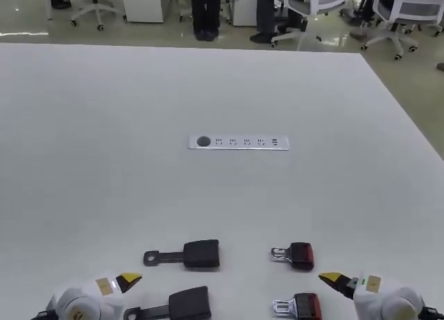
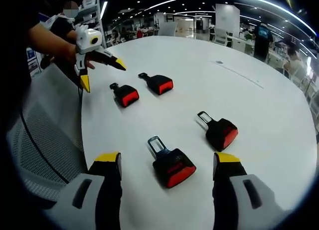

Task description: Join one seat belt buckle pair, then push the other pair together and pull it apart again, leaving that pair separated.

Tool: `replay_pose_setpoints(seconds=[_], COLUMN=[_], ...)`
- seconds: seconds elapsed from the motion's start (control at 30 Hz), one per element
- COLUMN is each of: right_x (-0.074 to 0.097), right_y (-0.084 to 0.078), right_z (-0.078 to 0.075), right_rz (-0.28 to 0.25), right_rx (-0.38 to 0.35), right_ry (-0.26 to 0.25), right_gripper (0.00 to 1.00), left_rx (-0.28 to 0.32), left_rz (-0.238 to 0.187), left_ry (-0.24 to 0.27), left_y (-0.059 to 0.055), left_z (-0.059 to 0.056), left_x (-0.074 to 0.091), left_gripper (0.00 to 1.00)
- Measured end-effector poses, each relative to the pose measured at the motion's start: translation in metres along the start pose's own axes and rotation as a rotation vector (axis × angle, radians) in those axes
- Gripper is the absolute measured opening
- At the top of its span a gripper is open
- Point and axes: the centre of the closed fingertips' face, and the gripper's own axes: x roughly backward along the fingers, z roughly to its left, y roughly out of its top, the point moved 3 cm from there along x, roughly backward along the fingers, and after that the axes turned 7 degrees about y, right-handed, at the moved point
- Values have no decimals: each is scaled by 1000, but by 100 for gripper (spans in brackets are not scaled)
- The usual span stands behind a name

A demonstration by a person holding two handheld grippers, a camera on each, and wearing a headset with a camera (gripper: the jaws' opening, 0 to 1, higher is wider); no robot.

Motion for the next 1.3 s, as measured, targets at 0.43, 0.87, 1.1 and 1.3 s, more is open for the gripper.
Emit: replay_pose_setpoints(seconds=[0.43,0.87,1.1,1.3], right_x=[-11,-15,-18,-24], right_y=[-15,-18,-22,-30], right_z=[-15,-11,-17,-19], right_rz=[40,96,107,123], right_rx=[19,44,45,62], right_ry=[55,123,139,152], right_gripper=[71,64,61,58], left_rx=[-15,-21,-48,-89], left_rz=[46,85,69,65], left_ry=[-49,-99,-99,-99], left_y=[-2,-5,1,4], left_z=[-3,-9,-6,-13], left_x=[-22,-47,-53,-54], left_gripper=[91,82,78,72])
